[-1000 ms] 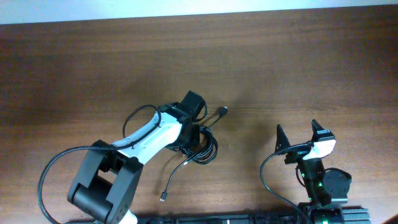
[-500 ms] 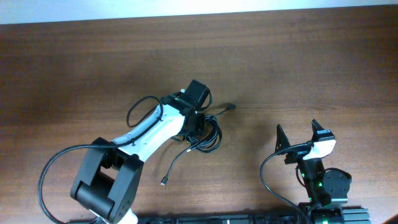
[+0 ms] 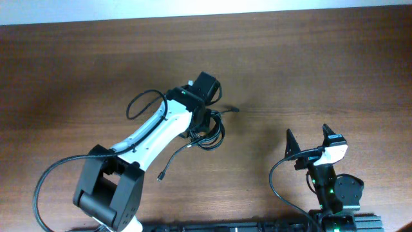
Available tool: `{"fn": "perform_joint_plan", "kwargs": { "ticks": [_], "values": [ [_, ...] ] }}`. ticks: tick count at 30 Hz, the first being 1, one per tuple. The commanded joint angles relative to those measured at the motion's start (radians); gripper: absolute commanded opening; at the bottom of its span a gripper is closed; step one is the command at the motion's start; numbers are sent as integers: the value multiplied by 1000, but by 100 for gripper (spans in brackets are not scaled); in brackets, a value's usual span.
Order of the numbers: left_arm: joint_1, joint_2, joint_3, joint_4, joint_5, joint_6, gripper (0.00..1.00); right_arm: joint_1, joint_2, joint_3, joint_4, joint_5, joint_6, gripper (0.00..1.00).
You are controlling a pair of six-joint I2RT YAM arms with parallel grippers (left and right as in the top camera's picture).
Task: Untangle cables
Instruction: 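Lift the grasped cable coil with the left gripper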
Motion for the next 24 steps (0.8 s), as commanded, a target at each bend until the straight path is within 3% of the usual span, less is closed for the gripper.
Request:
{"fn": "perform_joint_plan", "kwargs": {
  "ticks": [1, 10, 18, 24],
  "values": [
    [-3, 6, 38, -7, -63, 11, 0, 5, -5, -7, -3, -9, 1, 99],
    [-3, 2, 38, -12, -62, 11, 0, 5, -5, -7, -3, -9, 1, 99],
    [-3, -98, 40, -111, -55, 8, 0, 5, -5, -7, -3, -9, 0, 99],
    [-3, -188, 40, -157, -55, -179, 0, 5, -5, -7, 4, 6, 1, 99]
  ]
}}
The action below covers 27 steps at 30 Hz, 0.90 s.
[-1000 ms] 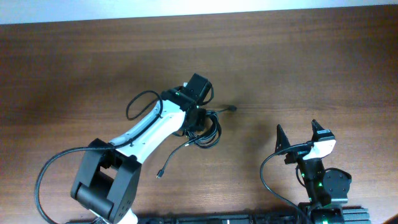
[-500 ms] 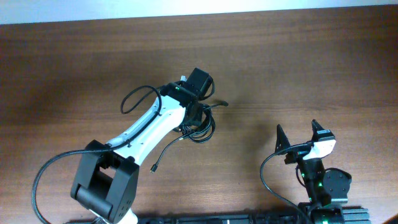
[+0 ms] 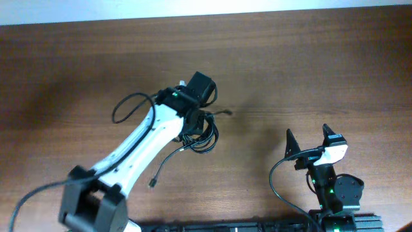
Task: Untangle cables
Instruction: 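Lift the grasped cable coil with the left gripper, then move the right gripper to the coil and grasp a cable loop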
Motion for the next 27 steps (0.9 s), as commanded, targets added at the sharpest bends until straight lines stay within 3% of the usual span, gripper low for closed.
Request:
{"fn": "perform_joint_plan", "kwargs": {
  "ticks": [1, 4, 6, 10, 12, 18, 27],
  "values": [
    [-3, -63, 25, 4, -12, -188, 0, 5, -5, -7, 12, -2, 1, 99],
    [-3, -62, 25, 16, -11, -341, 0, 5, -5, -7, 8, -126, 5, 99],
    [-3, -62, 25, 24, -11, -414, 0, 5, -5, -7, 12, -232, 148, 99],
    [-3, -62, 25, 37, -21, -471, 0, 5, -5, -7, 11, -482, 742, 99],
    [-3, -62, 25, 45, -51, -471, 0, 5, -5, -7, 11, -565, 909, 99],
    [-3, -62, 25, 56, -77, -436, 0, 5, -5, -7, 25, -583, 1044, 99],
    [15, -99, 25, 93, -45, -176, 0, 4, 31, 20, 37, -541, 1006, 99]
  ]
}}
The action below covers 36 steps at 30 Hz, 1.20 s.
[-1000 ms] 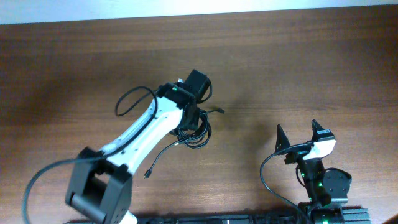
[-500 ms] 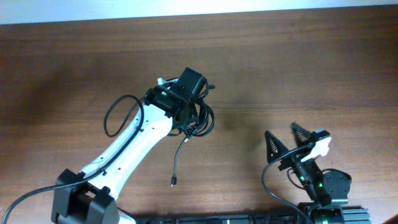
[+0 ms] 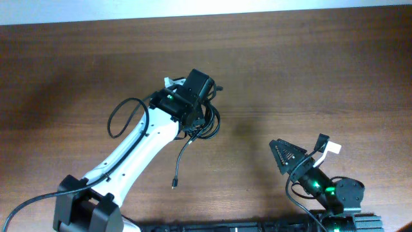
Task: Untangle cables
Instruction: 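Move the right gripper to the coil and grasp a cable loop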
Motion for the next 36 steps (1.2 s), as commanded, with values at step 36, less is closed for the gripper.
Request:
{"fn": "perform_joint_plan", "kwargs": {
  "ticks": [36],
  "values": [
    [35, -62, 23, 143, 406, 576, 0, 35, 901, 412, -190, -230, -412, 80]
  ]
}}
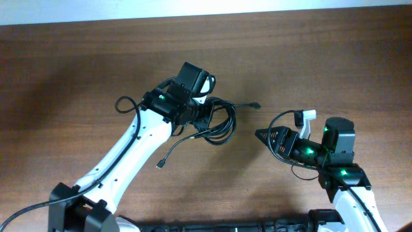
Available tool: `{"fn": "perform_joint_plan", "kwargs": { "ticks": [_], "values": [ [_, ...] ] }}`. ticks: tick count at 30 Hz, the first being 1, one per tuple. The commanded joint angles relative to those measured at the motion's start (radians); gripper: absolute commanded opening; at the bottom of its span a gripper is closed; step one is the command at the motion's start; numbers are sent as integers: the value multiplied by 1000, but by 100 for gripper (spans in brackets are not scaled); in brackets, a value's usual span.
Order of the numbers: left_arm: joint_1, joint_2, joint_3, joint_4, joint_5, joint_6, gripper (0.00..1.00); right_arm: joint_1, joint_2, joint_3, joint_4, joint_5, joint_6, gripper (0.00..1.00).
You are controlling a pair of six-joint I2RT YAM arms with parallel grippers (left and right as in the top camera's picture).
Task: Untangle cables
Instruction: 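Move the right gripper to the coil and grasp a cable loop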
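Note:
A tangle of black cables [217,126] hangs at the middle of the wooden table [335,58]. One plug end [256,105] sticks out to the right, and another loose end [159,165] trails down to the lower left. My left gripper [201,117] is shut on the tangle's left side, its fingers mostly hidden under the wrist. My right gripper [281,126] points left toward the tangle, open and holding nothing, a short way right of the loops.
The left arm's own black supply cable [129,103] loops out beside the white forearm [129,151]. The right arm's base [341,174] stands at the lower right, near the table's front edge.
My right arm has risen and swung its gripper left, close to the tangle. The left gripper has turned, so the loops lie further right and a plug end sticks out rightward.
My left gripper held the tangle near the table's middle, while the right gripper rested open at the lower right. The left one then shifted slightly up and left with the cables. Then the right gripper began tilting left, and now it is beside the tangle.

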Motion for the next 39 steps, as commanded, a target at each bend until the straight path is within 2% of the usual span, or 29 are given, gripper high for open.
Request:
{"fn": "perform_joint_plan", "kwargs": {
  "ticks": [1, 3, 5, 10, 15, 19, 28, 31, 33, 36, 39],
  "values": [
    [3, -24, 23, 7, 66, 13, 0, 46, 2, 14, 16, -24, -20, 80],
    [3, -24, 23, 7, 69, 13, 0, 83, 2, 14, 54, -23, -20, 79],
    [3, -24, 23, 7, 85, 13, 0, 124, 2, 14, 102, 23, -20, 73],
    [3, -24, 23, 11, 87, 13, 0, 135, 3, 14, 145, 48, -16, 68],
    [3, -24, 23, 55, 209, 11, 0, 135, 5, 14, 153, 47, -15, 60],
    [2, -23, 23, 77, 223, -55, 0, 135, 5, 14, 153, 47, 18, 55],
    [-57, -16, 23, 112, 219, -63, 0, 135, 5, 14, 187, 5, 24, 52],
    [-82, 5, 23, 115, 79, -101, 0, 135, 5, 14, 208, -29, 37, 52],
    [-82, 12, 23, 115, 60, -147, 0, 135, 5, 14, 208, -32, 37, 51],
    [-82, 14, 23, 115, 55, -150, 0, 135, 5, 14, 208, -32, 37, 49],
    [-82, 14, 23, 114, -71, -220, 0, 135, 5, 14, 208, -32, 37, 49]
  ]
}}
